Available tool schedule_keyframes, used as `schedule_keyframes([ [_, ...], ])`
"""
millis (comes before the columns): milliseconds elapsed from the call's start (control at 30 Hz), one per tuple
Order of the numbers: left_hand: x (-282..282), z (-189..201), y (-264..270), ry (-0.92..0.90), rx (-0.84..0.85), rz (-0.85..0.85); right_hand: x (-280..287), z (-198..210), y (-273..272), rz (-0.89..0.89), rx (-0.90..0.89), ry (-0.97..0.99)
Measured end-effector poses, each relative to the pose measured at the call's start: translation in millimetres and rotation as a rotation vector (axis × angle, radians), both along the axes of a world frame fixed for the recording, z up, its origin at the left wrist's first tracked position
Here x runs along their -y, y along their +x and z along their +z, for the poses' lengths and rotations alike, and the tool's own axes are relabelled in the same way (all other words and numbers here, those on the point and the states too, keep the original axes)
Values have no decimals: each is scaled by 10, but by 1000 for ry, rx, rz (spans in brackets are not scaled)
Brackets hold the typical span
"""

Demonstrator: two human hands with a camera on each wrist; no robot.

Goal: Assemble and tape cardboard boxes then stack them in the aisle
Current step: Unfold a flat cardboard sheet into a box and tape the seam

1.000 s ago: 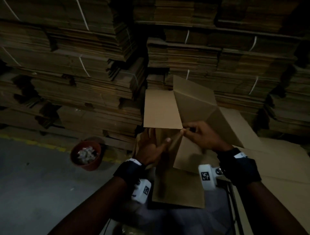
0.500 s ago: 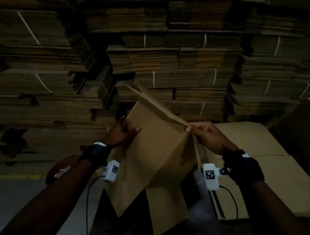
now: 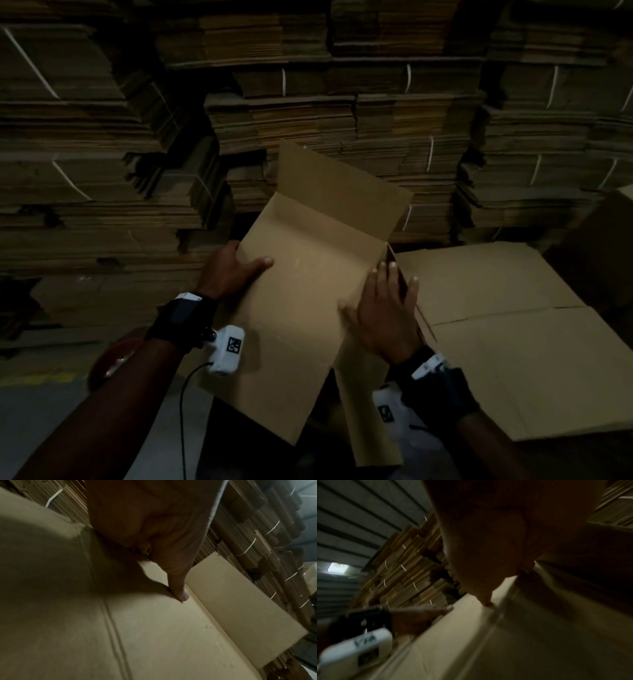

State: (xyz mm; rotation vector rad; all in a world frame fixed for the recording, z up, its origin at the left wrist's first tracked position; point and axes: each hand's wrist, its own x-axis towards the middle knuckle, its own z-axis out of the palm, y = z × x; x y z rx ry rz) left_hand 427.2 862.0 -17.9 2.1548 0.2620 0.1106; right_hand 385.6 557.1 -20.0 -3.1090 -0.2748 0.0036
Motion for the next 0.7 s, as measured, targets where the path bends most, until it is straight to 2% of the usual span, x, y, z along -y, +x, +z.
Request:
schedule_keyframes([
  [167, -362, 118, -41, 38, -2, -51, -338, -273, 76, 70, 110, -18],
  [267, -660, 246, -97, 10, -74, -158, -570, -446, 150, 78, 48, 42],
  [367, -886, 316, -251, -118, -182, -258, -789, -741, 192, 18, -70, 180],
  [433, -1022, 221, -360, -184, -248, -267, -914, -949, 196, -1, -219, 316],
  [500, -1119, 52, -508, -291, -331, -221, -994, -1144, 182, 11, -390, 369],
  [600, -1334, -357, -707, -380, -441, -127, -1046, -1490, 98, 37, -555, 297],
  [700, -1492, -721, -937, -265, -583, -124, -1014, -1856, -94, 16, -675, 160],
])
